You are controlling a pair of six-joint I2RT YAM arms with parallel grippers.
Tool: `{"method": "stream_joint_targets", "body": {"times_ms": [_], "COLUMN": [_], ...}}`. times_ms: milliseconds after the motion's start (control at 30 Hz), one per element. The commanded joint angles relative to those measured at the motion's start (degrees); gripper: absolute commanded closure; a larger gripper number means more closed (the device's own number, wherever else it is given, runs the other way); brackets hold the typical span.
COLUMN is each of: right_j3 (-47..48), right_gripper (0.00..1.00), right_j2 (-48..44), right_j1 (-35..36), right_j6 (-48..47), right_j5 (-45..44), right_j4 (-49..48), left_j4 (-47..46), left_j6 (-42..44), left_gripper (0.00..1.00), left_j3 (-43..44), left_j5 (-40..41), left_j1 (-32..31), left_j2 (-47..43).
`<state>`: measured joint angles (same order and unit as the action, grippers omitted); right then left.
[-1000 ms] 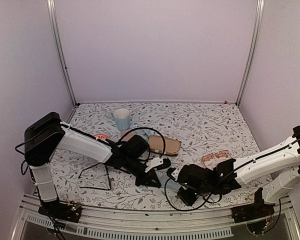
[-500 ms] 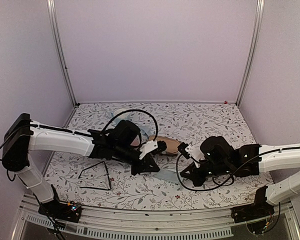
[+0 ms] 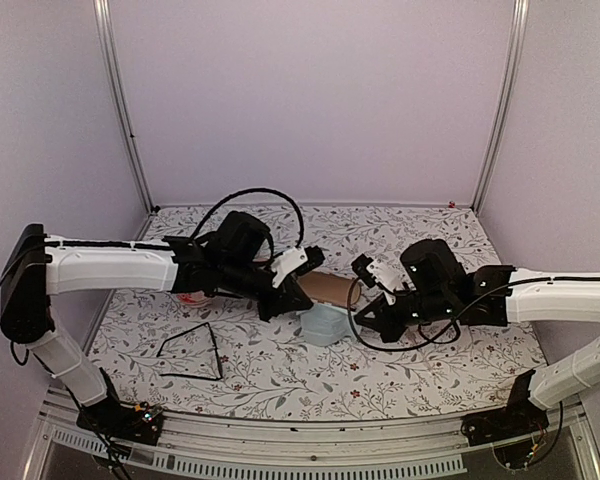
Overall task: Organize the sunglasses
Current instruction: Pick up the glasses cleaning cloth from the center of the board, then adjust the glasses cleaning cloth at the center of the board.
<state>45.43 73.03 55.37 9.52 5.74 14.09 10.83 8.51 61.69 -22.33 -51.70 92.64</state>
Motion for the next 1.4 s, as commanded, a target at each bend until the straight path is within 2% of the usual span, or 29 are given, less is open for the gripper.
{"method": "stream_joint_targets", "body": {"times_ms": [0, 167, 367, 667, 800, 1100, 1367], "right_j3": [2.85, 3.02, -0.99, -10.06, -12.26, -16.4, -18.35], "right_gripper": [1.0, 1.0, 1.0, 1.0, 1.0, 1.0, 1.0], "right_j2": [0.63, 1.5, 3.27, 4.02, 4.89, 5.92, 6.77], "right_j1": [-2.0, -2.17, -1.74, 5.85, 8.54, 9.0, 8.98], "right_j6": [-2.75, -4.43, -3.47, 3.58, 7.14, 12.42, 16.31], "right_j5": [2.49, 6.13, 12.47, 16.86, 17.07, 17.11, 15.18], "right_j4": [-1.12, -1.05, -2.44, -9.51, -12.43, -16.84, -18.25], "left_j4": [2.93, 4.04, 2.71, 0.48, 1.62, 1.63, 1.92], "left_j6": [0.82, 1.02, -1.47, -7.71, -8.75, -9.92, -5.88], "left_gripper": [1.0, 1.0, 1.0, 1.0, 1.0, 1.0, 1.0], "left_j3": [3.26, 3.56, -2.34, -10.54, -11.86, -13.96, -10.03], "left_j5": [2.86, 4.15, 5.2, 6.61, 6.76, 4.94, 4.35], "left_j1": [1.69, 1.55, -2.04, -10.34, -12.67, -15.35, -14.95], "left_j2": [0.05, -1.0, -0.85, -2.9, -3.6, -2.04, 2.28]}}
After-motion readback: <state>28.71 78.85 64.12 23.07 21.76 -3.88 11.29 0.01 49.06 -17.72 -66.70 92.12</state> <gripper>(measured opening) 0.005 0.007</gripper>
